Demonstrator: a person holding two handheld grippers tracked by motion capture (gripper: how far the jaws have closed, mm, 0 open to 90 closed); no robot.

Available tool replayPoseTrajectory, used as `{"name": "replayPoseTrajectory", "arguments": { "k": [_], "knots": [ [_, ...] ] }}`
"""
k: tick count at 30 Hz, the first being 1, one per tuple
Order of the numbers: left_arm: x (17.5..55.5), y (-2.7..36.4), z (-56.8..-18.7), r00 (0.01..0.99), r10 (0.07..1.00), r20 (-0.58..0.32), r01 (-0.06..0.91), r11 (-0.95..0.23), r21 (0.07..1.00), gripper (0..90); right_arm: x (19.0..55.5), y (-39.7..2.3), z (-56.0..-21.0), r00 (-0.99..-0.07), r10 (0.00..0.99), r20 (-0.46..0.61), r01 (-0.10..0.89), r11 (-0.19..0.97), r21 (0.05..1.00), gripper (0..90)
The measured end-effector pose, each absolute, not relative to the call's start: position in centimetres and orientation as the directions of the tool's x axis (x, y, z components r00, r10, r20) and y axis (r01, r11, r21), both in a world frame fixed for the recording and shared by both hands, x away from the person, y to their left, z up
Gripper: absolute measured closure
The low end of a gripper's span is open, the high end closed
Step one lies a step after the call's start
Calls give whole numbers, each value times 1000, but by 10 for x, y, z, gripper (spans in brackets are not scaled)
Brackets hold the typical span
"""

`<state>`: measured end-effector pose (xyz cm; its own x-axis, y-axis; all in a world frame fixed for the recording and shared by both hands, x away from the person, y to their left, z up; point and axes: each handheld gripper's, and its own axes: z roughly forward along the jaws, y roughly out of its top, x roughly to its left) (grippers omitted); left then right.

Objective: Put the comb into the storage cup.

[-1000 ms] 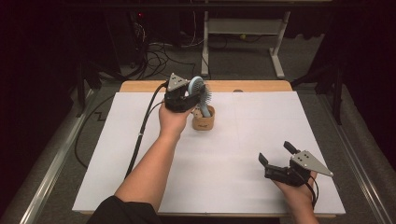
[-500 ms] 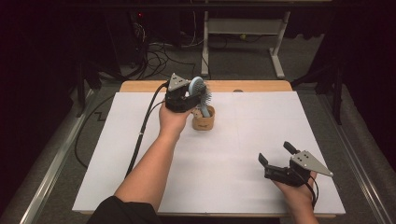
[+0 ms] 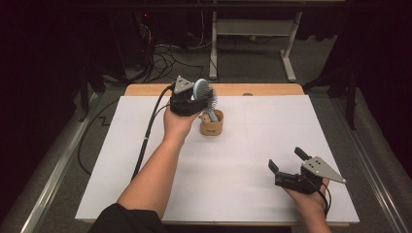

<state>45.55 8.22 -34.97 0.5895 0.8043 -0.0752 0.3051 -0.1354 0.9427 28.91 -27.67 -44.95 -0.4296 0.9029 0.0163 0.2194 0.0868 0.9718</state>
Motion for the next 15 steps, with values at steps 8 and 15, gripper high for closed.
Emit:
{"name": "replayPoseTrajectory", "arguments": {
  "k": [8,15],
  "knots": [
    [459,89,-351,582,811,-65,314,-150,938,415,290,-276,-450,-430,903,11,218,92,972,0],
    [463,94,-354,572,817,-64,328,-157,932,350,289,-277,-450,-430,903,13,218,90,972,0]
  ]
}}
